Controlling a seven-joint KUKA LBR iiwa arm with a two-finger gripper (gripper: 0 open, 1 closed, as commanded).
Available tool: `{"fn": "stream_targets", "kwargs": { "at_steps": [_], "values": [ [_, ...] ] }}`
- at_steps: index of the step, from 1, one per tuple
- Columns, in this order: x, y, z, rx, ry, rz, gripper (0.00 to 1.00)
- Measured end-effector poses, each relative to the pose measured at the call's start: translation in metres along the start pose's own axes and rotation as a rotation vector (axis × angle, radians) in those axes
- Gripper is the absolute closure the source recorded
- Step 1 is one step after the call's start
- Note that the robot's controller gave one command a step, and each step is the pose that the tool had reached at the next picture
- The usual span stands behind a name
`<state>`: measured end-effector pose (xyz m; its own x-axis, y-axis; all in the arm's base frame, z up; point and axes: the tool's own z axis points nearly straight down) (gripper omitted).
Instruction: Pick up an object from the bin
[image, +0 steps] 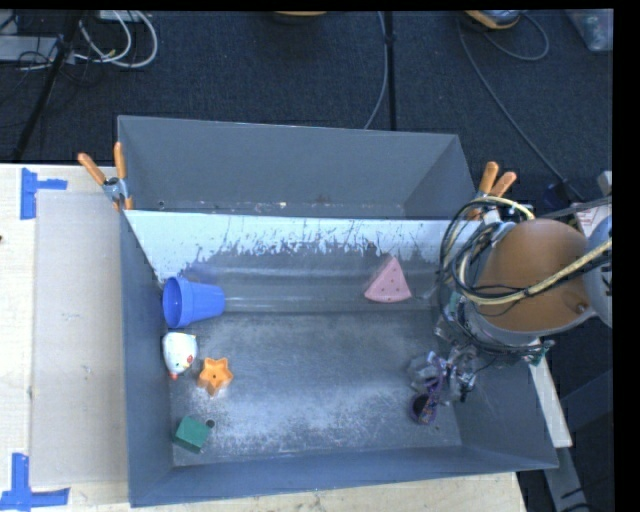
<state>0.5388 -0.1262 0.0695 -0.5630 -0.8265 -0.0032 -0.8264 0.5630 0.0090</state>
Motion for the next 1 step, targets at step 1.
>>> {"fn": "stream_targets", "kwargs": {
  "at_steps": [1],
  "values": [
    [0.0016,0.0077,-0.0421,-0.010,0.003,0.016,1.00]
  ]
}}
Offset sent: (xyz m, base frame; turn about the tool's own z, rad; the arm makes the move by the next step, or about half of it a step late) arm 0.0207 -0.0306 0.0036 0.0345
